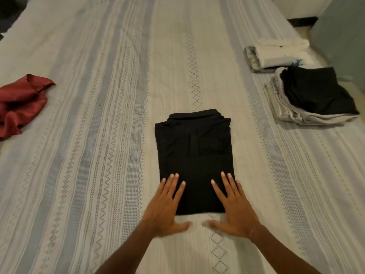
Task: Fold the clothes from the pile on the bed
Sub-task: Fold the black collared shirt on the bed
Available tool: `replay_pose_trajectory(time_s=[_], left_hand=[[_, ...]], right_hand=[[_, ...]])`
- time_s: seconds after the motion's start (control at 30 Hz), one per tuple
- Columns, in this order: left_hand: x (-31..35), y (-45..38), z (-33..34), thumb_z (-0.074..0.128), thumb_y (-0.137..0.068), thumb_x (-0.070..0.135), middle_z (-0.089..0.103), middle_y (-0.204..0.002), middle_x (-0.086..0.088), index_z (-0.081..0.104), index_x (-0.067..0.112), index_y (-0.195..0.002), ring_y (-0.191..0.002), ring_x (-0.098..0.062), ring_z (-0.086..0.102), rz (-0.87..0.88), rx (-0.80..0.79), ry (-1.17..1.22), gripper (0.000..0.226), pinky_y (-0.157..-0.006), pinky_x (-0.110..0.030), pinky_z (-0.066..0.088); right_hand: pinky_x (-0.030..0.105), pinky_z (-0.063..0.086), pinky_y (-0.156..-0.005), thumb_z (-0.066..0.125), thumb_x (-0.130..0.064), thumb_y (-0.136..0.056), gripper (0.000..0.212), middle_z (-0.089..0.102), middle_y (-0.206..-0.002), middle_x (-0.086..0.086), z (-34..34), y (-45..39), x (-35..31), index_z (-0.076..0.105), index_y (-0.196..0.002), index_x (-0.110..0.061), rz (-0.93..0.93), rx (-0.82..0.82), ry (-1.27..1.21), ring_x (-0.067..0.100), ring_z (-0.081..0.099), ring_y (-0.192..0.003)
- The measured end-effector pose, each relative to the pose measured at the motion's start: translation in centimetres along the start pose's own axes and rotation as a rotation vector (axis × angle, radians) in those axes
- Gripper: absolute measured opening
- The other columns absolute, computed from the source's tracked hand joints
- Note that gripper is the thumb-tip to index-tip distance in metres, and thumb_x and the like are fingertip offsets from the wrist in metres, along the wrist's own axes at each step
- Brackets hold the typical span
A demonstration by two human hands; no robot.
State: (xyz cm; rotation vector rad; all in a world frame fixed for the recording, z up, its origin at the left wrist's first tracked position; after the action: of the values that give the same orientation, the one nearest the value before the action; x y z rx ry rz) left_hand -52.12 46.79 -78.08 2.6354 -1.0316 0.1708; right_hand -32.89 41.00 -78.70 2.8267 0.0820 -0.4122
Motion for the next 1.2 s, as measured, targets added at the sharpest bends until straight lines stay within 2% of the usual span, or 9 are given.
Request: replay_pose_trajectory(time_s=[0.17, 0.23, 0.33, 0.5, 0.63, 0.8, 0.93, 1.03, 1.2], left_hand=[[-0.7, 2.9, 1.5, 0.061, -0.090, 0.038, 0.025, -0.160, -0.019, 0.034, 0.007, -0.151, -0.147, -0.034, 0.035, 0.006, 0.116, -0.122, 0.074, -0.119, -0.048, 0.029], [-0.3, 2.6, 1.0, 0.084, -0.073, 0.019, 0.046, -0.149, -0.023, 0.050, 0.001, -0.141, -0.137, -0.035, 0.049, 0.012, 0.150, -0.139, 0.078, -0.111, -0.047, 0.036], [-0.6, 2.8, -1.5, 0.096, -0.059, 0.014, 0.066, -0.129, -0.015, 0.065, 0.006, -0.129, -0.117, -0.028, 0.067, -0.042, 0.182, -0.038, 0.077, -0.100, -0.036, 0.046], [-2.6, 3.5, -7.0, 0.062, -0.098, 0.018, 0.069, -0.123, -0.003, 0.063, 0.012, -0.133, -0.109, -0.016, 0.066, -0.215, 0.248, 0.483, 0.035, -0.101, -0.026, 0.051], [-3.5, 3.8, -12.2, 0.068, -0.095, 0.018, 0.072, -0.088, 0.005, 0.072, 0.012, -0.106, -0.076, -0.004, 0.066, -0.222, 0.427, 0.643, 0.013, -0.073, -0.018, 0.055], [-5.2, 2.8, -15.2, 0.060, -0.100, 0.028, 0.062, -0.073, 0.004, 0.063, 0.018, -0.084, -0.066, -0.005, 0.058, -0.415, 0.547, 0.893, 0.019, -0.063, -0.015, 0.045], [-6.2, -0.9, -15.0, 0.050, -0.104, 0.033, 0.057, -0.076, 0.007, 0.057, 0.019, -0.085, -0.070, -0.003, 0.053, -0.572, 0.608, 1.076, 0.025, -0.065, -0.017, 0.041], [-7.1, -4.3, -14.1, 0.042, -0.107, 0.036, 0.061, -0.086, 0.006, 0.060, 0.013, -0.098, -0.081, -0.006, 0.058, -0.661, 0.647, 1.092, 0.030, -0.071, -0.016, 0.042], [-9.8, -9.6, -13.6, 0.038, -0.107, 0.042, 0.058, -0.074, 0.006, 0.056, 0.015, -0.094, -0.070, -0.007, 0.057, -0.759, 0.682, 0.923, 0.035, -0.067, -0.024, 0.041]], right_hand=[[0.039, 0.045, -0.108, 0.080, -0.025, -0.080, 0.079, 0.045, -0.154, 0.008, 0.0, 2.8, 1.1, 0.043, -0.150, -0.020, -0.032, 0.162, 0.118, 0.027, 0.037, -0.145], [0.034, 0.043, -0.101, 0.094, -0.008, -0.058, 0.083, 0.064, -0.136, 0.008, -1.0, 2.6, 1.0, 0.062, -0.135, -0.014, -0.005, 0.222, 0.107, 0.026, 0.059, -0.127], [0.034, 0.037, -0.102, 0.089, -0.002, -0.068, 0.064, 0.070, -0.125, 0.010, -3.5, 3.1, 1.3, 0.067, -0.128, -0.012, 0.063, 0.289, 0.006, 0.029, 0.068, -0.116], [0.018, 0.044, -0.098, 0.048, -0.028, -0.104, 0.029, 0.071, -0.113, 0.005, -7.0, 3.6, 1.8, 0.064, -0.125, -0.016, 0.131, 0.282, -0.294, 0.024, 0.069, -0.105], [0.008, 0.045, -0.062, 0.053, -0.045, -0.098, 0.025, 0.067, -0.080, -0.011, -12.3, 4.1, 1.5, 0.066, -0.099, -0.023, 0.175, 0.389, -0.521, 0.004, 0.065, -0.074], [0.012, 0.048, -0.063, 0.072, -0.037, -0.088, 0.018, 0.070, -0.070, -0.009, -16.8, 3.2, 1.7, 0.071, -0.084, -0.019, 0.315, 0.478, -0.837, -0.001, 0.066, -0.073], [0.014, 0.054, -0.075, 0.069, -0.045, -0.088, 0.030, 0.073, -0.099, -0.017, -15.1, -0.4, 1.4, 0.067, -0.111, -0.026, 0.351, 0.455, -1.107, -0.005, 0.067, -0.094], [0.007, 0.049, -0.082, 0.062, -0.041, -0.096, 0.036, 0.063, -0.115, -0.022, -12.7, -3.1, 1.4, 0.053, -0.130, -0.030, 0.348, 0.453, -1.062, -0.016, 0.059, -0.103], [0.018, 0.045, -0.053, 0.040, -0.052, -0.099, 0.036, 0.062, -0.077, -0.009, -12.6, -8.5, 4.3, 0.051, -0.105, -0.018, 0.462, 0.565, -0.761, 0.009, 0.063, -0.069]])
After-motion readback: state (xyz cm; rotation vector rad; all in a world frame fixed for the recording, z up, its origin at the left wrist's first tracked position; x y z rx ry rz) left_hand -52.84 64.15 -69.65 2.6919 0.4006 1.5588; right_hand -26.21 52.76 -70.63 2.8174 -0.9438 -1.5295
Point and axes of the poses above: each hand's wrist, its own y-axis away from the middle knuckle, its own z-axis out of the palm, x = y × z, the point moved 9 cm from there along -y, towards the middle knuckle
